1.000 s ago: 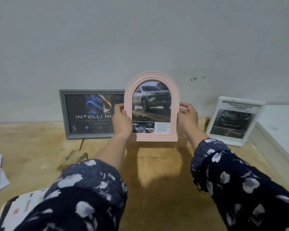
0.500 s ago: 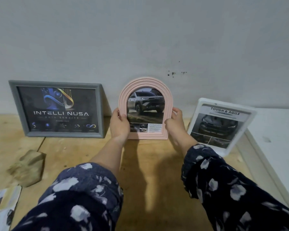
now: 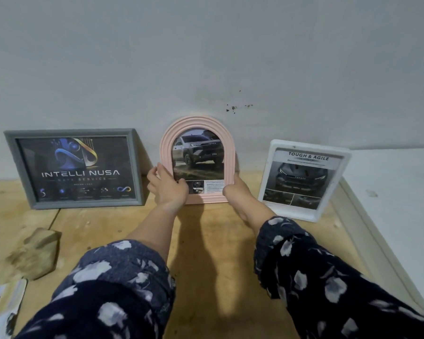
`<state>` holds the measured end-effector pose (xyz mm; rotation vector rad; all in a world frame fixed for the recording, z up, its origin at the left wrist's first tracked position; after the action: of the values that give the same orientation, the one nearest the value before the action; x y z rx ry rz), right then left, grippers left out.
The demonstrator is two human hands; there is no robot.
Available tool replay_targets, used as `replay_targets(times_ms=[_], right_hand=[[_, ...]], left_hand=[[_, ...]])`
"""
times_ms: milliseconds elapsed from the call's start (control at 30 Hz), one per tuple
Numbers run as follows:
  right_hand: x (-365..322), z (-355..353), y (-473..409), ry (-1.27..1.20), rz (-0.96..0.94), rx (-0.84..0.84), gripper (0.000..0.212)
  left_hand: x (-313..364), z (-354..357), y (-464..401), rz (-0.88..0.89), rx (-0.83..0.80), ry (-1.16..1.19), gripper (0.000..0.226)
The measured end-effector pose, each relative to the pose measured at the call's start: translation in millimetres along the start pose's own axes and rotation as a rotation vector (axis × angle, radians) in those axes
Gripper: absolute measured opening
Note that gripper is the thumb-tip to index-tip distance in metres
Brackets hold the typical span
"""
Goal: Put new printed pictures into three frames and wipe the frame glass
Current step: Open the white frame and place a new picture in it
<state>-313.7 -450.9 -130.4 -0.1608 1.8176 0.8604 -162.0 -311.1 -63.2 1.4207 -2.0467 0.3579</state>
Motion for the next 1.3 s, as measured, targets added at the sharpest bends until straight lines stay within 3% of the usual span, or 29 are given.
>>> replay_targets(times_ms=[167,467,567,767,1000,1167,1300], right_hand=[[5.6,-24.0,49.5,0.019,0.011,-0.029,0.059],[57.5,-193.6,105.2,-0.122,-0.010,0.429,0.054],[75.1,-224.8,107.9,-0.141,0.010,0.503,0.056],[81.9,-234.6,80.9,-0.142,-0.002,0.456,0.062],[72.1,-227.0,59.6,-0.037,-0.101,0.450,0.044],[39.0,-214.0,75.5,0.095,-0.216,0.484,0.034],[-7.0,-182.5,87.8,0.182,-0.317,0.407,0.033]], left_hand=[[35.3,20.6,25.8,0.100,-0.090,-0.034,0.060],[129.7,88.5,92.7,0.361,-0.441,0.150,0.061],[136.9,106.8,105.8,0.303,-0.550,0.238,0.067],[129.9,137.8,113.3,0.227,-0.631,0.251,0.067],[131.2,147.0,120.9,0.184,-0.647,0.291,0.076],[113.7,125.8,109.2,0.142,-0.593,0.380,0.069],[76.2,90.7,88.2,-0.033,-0.584,0.578,0.066]])
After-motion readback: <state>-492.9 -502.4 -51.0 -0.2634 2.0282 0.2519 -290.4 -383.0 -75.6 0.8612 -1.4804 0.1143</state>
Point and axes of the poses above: each hand's wrist, its own y-axis away from the middle knuckle, its own z-axis out of the palm, x = y × z, the point moved 10 cm from there along -y, towards the middle knuckle, and after that the axes turned 11 degrees about -y, right-handed, at the moved point
